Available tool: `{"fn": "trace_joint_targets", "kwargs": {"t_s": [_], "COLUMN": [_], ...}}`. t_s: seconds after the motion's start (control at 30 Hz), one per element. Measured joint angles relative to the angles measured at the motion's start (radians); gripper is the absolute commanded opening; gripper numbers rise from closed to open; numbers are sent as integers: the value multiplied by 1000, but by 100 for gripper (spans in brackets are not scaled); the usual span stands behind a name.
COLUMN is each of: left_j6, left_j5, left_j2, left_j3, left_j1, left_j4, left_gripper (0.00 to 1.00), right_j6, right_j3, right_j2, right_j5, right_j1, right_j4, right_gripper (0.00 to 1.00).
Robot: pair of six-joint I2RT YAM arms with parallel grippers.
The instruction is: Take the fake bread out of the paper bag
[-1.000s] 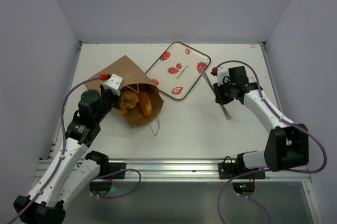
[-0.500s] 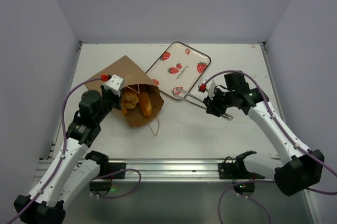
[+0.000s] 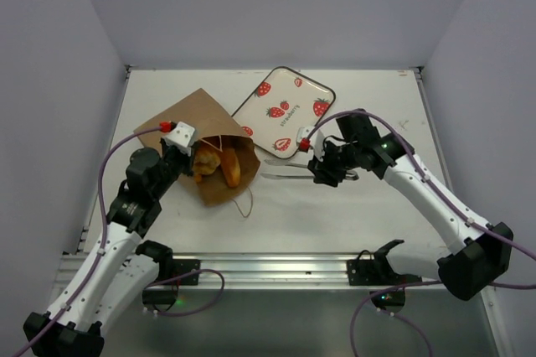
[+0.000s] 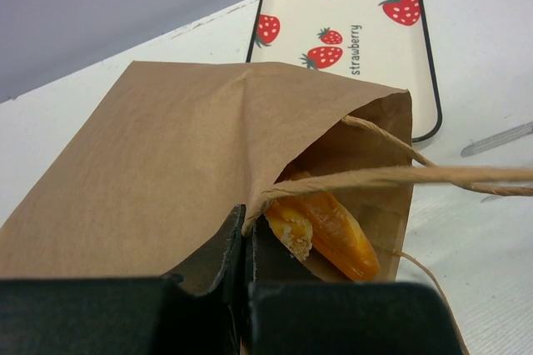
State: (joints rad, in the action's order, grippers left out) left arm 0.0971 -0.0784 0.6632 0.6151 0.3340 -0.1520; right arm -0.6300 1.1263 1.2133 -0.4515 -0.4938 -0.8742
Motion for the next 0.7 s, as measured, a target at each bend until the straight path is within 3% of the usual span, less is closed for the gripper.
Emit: {"fn": "trace_joint_targets", "kwargs": {"t_s": [0.27,0.7], "left_j6": [-8,-8], "left_j5": [0,6], "left_j2": [-16,-35], "left_j3": [-24,-41], "left_j1": [0,0], "left_j4": [22,27], "left_gripper": [0,0], "right_j6": [-20,-33], "right_j3": [14,198], "right_j2": [12,199], "right_j5": [72,306], "right_j1": [-180,-401], "right_j4": [2,113], "right_gripper": [43,43]}}
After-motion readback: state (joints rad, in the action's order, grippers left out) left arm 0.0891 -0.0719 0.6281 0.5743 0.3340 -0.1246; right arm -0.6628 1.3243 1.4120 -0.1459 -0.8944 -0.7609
